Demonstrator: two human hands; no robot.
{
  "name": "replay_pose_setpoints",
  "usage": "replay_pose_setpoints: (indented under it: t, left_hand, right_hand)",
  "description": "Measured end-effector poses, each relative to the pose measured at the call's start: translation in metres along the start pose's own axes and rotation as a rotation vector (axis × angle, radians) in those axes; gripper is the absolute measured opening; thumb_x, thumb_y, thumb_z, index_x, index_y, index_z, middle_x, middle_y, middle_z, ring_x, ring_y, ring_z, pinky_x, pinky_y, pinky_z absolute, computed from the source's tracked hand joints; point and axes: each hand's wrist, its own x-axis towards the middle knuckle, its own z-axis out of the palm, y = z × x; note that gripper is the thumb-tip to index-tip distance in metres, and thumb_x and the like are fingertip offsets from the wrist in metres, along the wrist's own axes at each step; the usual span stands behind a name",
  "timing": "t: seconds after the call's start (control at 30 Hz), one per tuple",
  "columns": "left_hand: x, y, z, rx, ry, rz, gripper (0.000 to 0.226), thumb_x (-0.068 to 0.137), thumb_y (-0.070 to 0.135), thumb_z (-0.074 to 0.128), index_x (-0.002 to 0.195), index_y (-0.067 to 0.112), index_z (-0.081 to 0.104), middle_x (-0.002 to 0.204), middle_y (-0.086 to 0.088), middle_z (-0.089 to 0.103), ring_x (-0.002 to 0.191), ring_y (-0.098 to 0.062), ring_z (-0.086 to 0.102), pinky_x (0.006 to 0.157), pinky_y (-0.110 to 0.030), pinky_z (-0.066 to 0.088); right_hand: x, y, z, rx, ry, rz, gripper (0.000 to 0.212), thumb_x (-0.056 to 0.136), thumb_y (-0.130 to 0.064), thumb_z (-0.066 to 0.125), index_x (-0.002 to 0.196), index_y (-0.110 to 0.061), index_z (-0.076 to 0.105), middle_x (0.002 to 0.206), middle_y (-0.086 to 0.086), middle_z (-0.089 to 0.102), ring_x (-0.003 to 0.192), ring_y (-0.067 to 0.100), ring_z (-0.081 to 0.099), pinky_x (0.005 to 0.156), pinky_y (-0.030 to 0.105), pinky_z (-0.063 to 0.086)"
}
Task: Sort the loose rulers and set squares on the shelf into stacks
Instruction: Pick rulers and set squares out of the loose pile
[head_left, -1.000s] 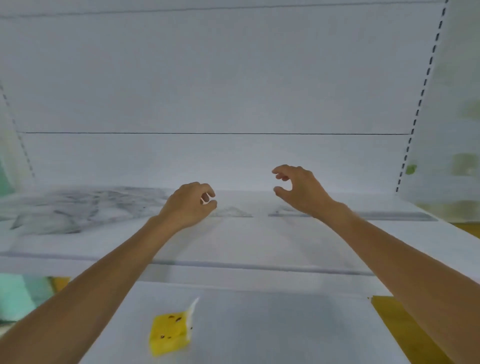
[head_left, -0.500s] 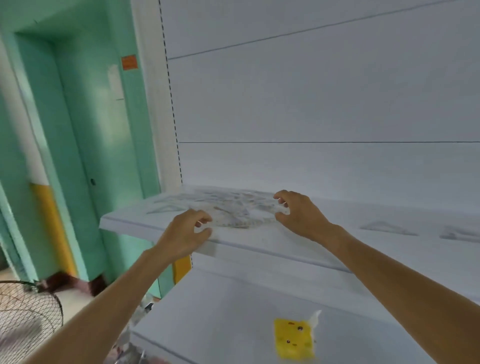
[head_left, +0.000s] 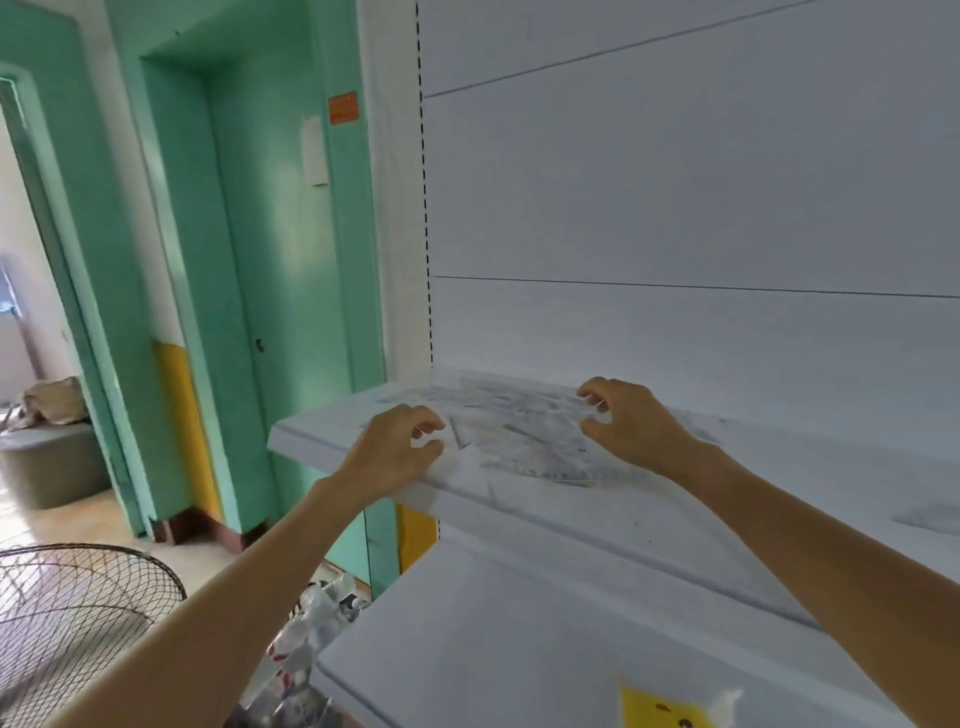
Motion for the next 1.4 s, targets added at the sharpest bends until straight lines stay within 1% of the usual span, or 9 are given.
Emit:
replay_pose_setpoints:
  t: [0.33,0.57,0.8,0.87,0.93,1.0,1.13,1.23,1.4]
  left_hand:
    - [0.022,-0.056,0.0,0.025,0.023,-0.06,0.016,0.085,0.013,0.062,0.1,0.015,0.066,0.105,-0.003,0.063,0.092,-0.009,0.053,0.08,-0.017,0.034]
    - [0.05,-0.076,0.001,0.072,0.005,-0.047,0.019,0.086,0.026,0.061,0.102,0.015,0.066,0.11,-0.004,0.063,0.102,-0.018,0.056,0.087,-0.024,0.038]
    - [0.081,-0.1,0.01,0.132,-0.191,-0.11,0.044,0.084,0.05,0.057,0.117,0.022,0.058,0.127,0.0,0.057,0.115,-0.02,0.052,0.096,-0.032,0.039]
    - [0.086,-0.105,0.009,0.167,-0.229,-0.076,0.047,0.084,0.053,0.055,0.119,0.022,0.058,0.125,0.0,0.059,0.112,-0.021,0.054,0.095,-0.033,0.042]
    - [0.089,-0.105,0.003,0.227,-0.262,0.011,0.047,0.086,0.053,0.052,0.119,0.02,0.058,0.122,-0.002,0.061,0.11,-0.021,0.054,0.093,-0.034,0.043]
    - [0.092,-0.101,-0.002,0.324,-0.3,0.131,0.044,0.089,0.05,0.049,0.119,0.019,0.056,0.12,-0.004,0.06,0.108,-0.022,0.054,0.09,-0.033,0.043]
    - [0.091,-0.087,-0.006,0.516,-0.384,0.288,0.036,0.096,0.037,0.04,0.124,0.02,0.054,0.118,-0.01,0.06,0.108,-0.025,0.053,0.088,-0.034,0.042]
    - [0.088,-0.08,-0.01,0.585,-0.386,0.296,0.033,0.093,0.022,0.039,0.122,0.013,0.053,0.115,-0.016,0.058,0.102,-0.029,0.055,0.075,-0.032,0.04]
    - [0.077,-0.084,-0.014,0.466,-0.308,0.265,0.049,0.092,0.013,0.037,0.14,0.02,0.034,0.12,-0.018,0.053,0.106,-0.033,0.052,0.076,-0.032,0.037]
  right_hand:
    - [0.061,0.0,0.035,0.001,-0.227,-0.005,0.033,0.086,-0.023,0.06,0.117,-0.011,0.056,0.121,0.008,0.058,0.105,0.019,0.056,0.092,0.033,0.047]
    - [0.074,-0.012,0.052,-0.101,-0.306,0.033,0.05,0.081,-0.047,0.064,0.117,-0.014,0.057,0.118,0.006,0.059,0.106,0.022,0.056,0.091,0.037,0.047]
    - [0.075,-0.017,0.058,-0.254,-0.221,0.065,0.03,0.088,-0.033,0.054,0.11,-0.015,0.065,0.112,0.004,0.065,0.097,0.021,0.061,0.086,0.032,0.049]
    - [0.074,-0.021,0.057,-0.333,-0.183,0.042,0.024,0.09,-0.025,0.047,0.097,-0.011,0.066,0.099,0.007,0.067,0.082,0.021,0.06,0.077,0.032,0.049]
    - [0.073,-0.025,0.054,-0.439,-0.114,0.023,0.027,0.092,-0.019,0.04,0.07,-0.007,0.051,0.071,0.007,0.057,0.058,0.019,0.047,0.057,0.028,0.04]
    - [0.072,-0.029,0.049,-0.529,-0.051,0.064,0.032,0.093,-0.016,0.039,0.061,-0.011,0.034,0.061,0.003,0.039,0.051,0.015,0.036,0.049,0.025,0.029]
    - [0.074,-0.031,0.035,-0.503,-0.048,0.175,0.011,0.085,-0.011,0.047,0.076,-0.007,0.048,0.07,0.005,0.047,0.062,0.021,0.046,0.057,0.027,0.038]
    - [0.068,-0.032,0.035,-0.443,-0.038,0.242,0.007,0.086,-0.011,0.048,0.08,-0.007,0.047,0.072,0.007,0.05,0.062,0.022,0.047,0.056,0.027,0.037]
    - [0.048,-0.032,0.045,-0.417,0.112,0.176,0.012,0.091,-0.012,0.04,0.093,-0.009,0.051,0.079,0.012,0.062,0.068,0.03,0.057,0.06,0.032,0.042]
